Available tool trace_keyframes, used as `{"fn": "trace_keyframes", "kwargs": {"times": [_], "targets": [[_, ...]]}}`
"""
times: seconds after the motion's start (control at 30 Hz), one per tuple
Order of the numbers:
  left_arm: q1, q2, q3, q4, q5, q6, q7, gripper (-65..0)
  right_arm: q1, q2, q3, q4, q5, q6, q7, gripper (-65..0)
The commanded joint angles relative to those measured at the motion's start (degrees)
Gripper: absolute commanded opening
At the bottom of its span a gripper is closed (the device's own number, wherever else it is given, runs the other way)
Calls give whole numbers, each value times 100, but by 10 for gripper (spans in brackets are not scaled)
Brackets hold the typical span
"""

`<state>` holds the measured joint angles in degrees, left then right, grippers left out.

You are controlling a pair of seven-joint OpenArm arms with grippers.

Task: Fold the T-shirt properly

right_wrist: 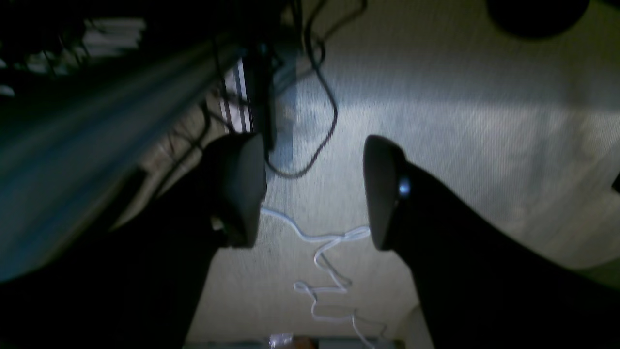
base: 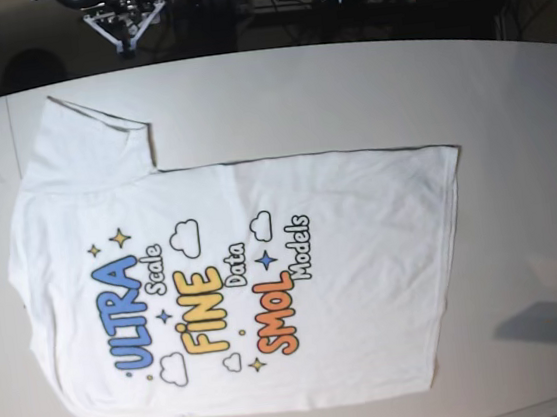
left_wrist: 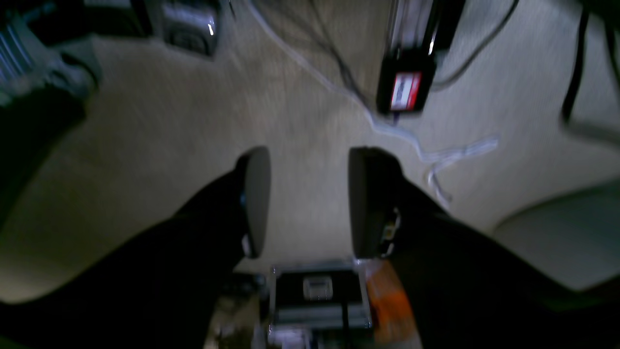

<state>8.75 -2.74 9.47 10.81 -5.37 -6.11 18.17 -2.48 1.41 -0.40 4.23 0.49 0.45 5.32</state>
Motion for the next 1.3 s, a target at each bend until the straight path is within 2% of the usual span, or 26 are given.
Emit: {"fn": "trace_keyframes", "kwargs": {"times": [0.0,0.17,0.23,0.3,0.4,0.47,0.6,0.73,0.8,0.83,0.9,0.97,1.03,1.07,1.17,1.27], "targets": [[184,-20,6,-13,22,-106,165,-388,-64,83,-17,-5,-10,4,8,-326],[439,-73,-46,-4,-13,-941,772,-388,-178,136,-17,3,-10,4,8,-326],[439,-222,-64,5,-118,-941,763,-388,-231,136,-17,3,-10,4,8,-326],[456,-363,-134,5,-619,-941,728,-388,-319,136,-17,3,-10,4,26,-326],[729,-706,-451,269,-1507,-932,183,-388,-416,171,-8,56,-10,4,44,-326],[931,-855,-530,559,-1850,-932,-362,-388,-583,241,36,364,-10,-14,44,-326],[1072,-873,-486,761,-1885,-932,-1321,-388,-1040,268,36,1181,8,-14,281,-326],[1160,-697,-486,761,-1885,-932,-1725,-391,-1180,268,45,1375,8,-14,281,-326],[1204,-662,-477,761,-1885,-932,-1734,-435,-1198,277,45,1375,8,-14,299,-326],[1248,-644,-477,770,-1885,-932,-1734,-484,-1207,277,45,1375,8,-14,307,-326],[1274,-609,-486,779,-1885,-932,-1743,-632,-1242,277,54,1392,17,-14,316,-358],[1292,-592,-486,770,-1885,-932,-1866,-650,-1260,268,62,1392,43,-14,316,-469],[1300,-592,-477,735,-1885,-923,-1971,-650,-1260,268,62,1392,324,-5,316,-624],[1327,-592,-477,735,-1885,-923,-2006,-650,-1260,268,54,1392,509,4,290,-650],[1415,-592,-486,761,-1885,-923,-2024,-650,-1268,338,45,1392,755,4,281,-628],[1538,-583,-504,770,-1885,-923,-2464,-650,-1400,426,36,1401,746,12,290,-650]]}}
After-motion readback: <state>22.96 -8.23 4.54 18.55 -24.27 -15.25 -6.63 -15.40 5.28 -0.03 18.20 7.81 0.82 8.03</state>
